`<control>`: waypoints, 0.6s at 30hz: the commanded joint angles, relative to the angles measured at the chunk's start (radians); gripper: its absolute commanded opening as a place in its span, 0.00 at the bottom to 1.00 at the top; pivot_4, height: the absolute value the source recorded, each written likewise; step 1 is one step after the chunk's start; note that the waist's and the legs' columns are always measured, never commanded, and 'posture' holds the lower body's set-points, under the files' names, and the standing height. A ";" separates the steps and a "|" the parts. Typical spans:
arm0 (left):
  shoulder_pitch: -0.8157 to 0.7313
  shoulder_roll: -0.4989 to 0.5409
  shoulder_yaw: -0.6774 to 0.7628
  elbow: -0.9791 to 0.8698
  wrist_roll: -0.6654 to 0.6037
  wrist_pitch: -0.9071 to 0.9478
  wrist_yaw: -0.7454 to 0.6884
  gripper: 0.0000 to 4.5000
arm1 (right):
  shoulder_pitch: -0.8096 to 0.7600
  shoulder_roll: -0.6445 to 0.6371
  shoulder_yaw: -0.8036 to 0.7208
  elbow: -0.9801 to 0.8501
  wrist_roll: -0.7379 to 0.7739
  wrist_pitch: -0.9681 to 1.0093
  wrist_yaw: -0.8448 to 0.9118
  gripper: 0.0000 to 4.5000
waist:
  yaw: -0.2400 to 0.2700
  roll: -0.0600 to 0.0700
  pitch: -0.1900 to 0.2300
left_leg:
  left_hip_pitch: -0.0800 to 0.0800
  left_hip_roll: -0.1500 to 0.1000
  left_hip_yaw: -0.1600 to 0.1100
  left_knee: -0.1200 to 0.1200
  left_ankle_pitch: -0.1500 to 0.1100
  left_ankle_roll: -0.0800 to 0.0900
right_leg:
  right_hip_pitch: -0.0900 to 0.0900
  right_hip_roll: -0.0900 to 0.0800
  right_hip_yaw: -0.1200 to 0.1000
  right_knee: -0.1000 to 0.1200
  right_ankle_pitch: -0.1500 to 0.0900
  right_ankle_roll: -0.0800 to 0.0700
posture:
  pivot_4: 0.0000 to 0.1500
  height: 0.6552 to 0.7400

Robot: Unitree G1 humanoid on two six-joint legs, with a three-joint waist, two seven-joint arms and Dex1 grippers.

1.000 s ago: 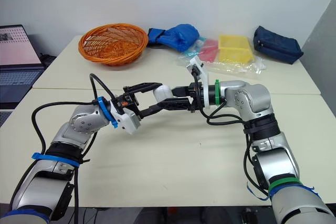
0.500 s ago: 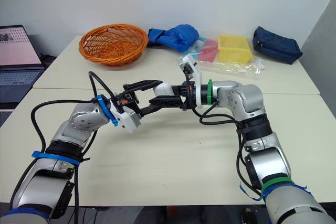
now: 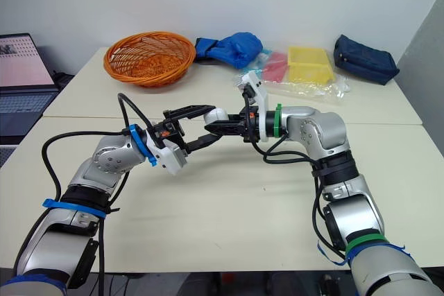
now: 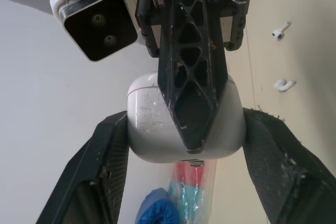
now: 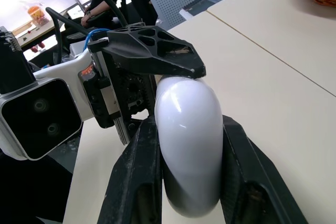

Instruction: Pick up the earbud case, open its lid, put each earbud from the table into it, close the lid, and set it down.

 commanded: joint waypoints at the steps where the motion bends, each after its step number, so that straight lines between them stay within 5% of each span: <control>1: -0.013 0.000 0.002 -0.054 -0.017 -0.007 0.019 0.62 | -0.003 -0.004 -0.018 -0.015 0.015 -0.002 0.013 0.21 | 0.000 0.000 0.000 | 0.000 0.000 0.000 0.000 0.000 0.000 | 0.000 0.000 0.000 0.000 0.000 0.000 | 1.00 1.00; 7: -0.002 0.007 0.005 -0.074 -0.019 0.002 0.017 0.62 | 0.002 0.002 -0.014 -0.035 0.026 0.022 0.015 0.21 | 0.000 0.000 0.000 | 0.000 0.000 0.000 0.000 0.000 0.000 | 0.000 0.000 0.000 0.000 0.000 0.000 | 1.00 1.00; 14: -0.001 0.012 0.007 -0.088 -0.021 0.015 0.017 0.62 | -0.002 0.013 -0.022 -0.028 0.019 0.022 0.001 0.75 | 0.000 0.000 0.000 | 0.000 0.000 0.000 0.000 0.000 0.000 | 0.000 0.000 0.000 0.000 0.000 0.000 | 1.00 1.00; 18: -0.003 0.013 0.005 -0.087 -0.024 0.018 0.013 0.62 | -0.003 0.013 -0.023 -0.028 0.020 0.025 0.002 0.75 | 0.000 0.000 0.000 | 0.000 0.000 0.000 0.000 0.000 0.000 | 0.000 0.000 0.000 0.000 0.000 0.000 | 1.00 1.00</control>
